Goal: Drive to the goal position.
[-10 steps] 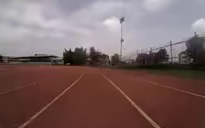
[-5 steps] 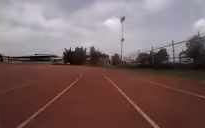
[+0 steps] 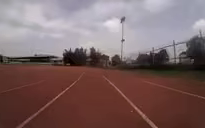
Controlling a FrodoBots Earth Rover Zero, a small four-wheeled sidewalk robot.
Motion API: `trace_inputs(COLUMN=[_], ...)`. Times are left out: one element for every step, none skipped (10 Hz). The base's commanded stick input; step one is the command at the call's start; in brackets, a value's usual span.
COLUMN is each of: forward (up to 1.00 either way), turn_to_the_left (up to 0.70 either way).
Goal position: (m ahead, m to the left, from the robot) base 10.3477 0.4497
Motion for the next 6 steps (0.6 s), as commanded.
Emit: trace_inputs(forward=[0.45,0.45,0.45,0.45,0.45,0.45], turn_to_the_left=[0.0,0.0,0.0,0.0,0.0,0.0])
